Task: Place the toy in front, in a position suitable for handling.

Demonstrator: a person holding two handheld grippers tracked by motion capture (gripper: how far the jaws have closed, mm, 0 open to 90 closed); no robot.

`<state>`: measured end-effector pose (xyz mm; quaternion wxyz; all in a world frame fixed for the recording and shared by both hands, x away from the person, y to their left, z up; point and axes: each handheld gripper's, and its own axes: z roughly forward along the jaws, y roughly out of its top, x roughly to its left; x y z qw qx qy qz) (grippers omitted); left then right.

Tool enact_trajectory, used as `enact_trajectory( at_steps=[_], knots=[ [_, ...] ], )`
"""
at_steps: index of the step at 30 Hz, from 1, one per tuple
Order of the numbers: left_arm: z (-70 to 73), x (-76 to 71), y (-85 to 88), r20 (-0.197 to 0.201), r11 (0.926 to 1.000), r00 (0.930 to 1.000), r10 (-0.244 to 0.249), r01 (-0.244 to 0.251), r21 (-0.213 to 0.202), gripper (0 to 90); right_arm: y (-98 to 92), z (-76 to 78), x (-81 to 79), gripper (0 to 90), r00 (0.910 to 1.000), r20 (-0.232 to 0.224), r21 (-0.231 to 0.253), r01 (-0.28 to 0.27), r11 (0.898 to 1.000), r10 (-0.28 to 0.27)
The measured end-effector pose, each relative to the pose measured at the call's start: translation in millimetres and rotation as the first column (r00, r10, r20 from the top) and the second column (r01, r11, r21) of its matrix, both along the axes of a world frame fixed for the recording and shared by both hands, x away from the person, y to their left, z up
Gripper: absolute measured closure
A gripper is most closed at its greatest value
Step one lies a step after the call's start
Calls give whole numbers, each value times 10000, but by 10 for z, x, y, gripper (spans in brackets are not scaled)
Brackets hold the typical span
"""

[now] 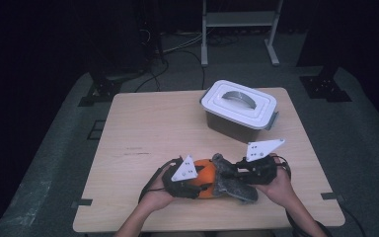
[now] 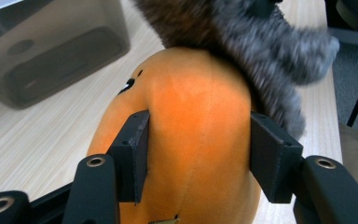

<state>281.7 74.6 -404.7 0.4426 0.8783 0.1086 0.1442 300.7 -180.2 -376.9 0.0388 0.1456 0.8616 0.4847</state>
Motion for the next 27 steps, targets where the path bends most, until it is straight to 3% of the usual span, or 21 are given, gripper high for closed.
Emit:
enact_trajectory(
  at_steps=[2, 5, 9, 12, 15, 19, 23, 27],
  knots=[
    [-15, -20, -25, 136, 9999, 9999, -69, 67, 143, 436, 37, -52, 0, 761, 10000, -80, -344, -43, 9994, 41],
    [-17, 9, -8, 13, 10000, 10000, -22, 22, -33, 441, 6, -107, 40, 761, 9997, -230, -444, -25, 9990, 15],
    [-25, 49, 51, -268, 9994, 9996, 70, -79, -328, 441, -120, -191, 118, 758, 9976, -436, -777, 498, 9957, -533],
    [-38, 42, 41, -298, 9994, 9996, -29, 19, -333, 438, -149, -172, 118, 759, 9974, -392, -670, 586, 9960, -613],
    [-56, 17, 13, -325, 9996, 9993, -205, 198, -220, 434, -80, -88, 70, 759, 9992, -316, -262, 244, 9994, -252],
    [-49, 43, 50, -442, 9995, 9990, -74, 60, -311, 434, -81, -136, 92, 759, 9986, -433, -381, 279, 9989, -295],
    [-57, 77, 96, -654, 9988, 9979, 36, -68, -484, 434, -144, -212, 154, 758, 9954, -673, -765, 633, 9951, -685],
    [-70, 66, 74, -728, 9989, 9972, -146, 114, -445, 429, -164, -165, 148, 756, 9953, -685, -403, 654, 9970, -681]
  ],
)
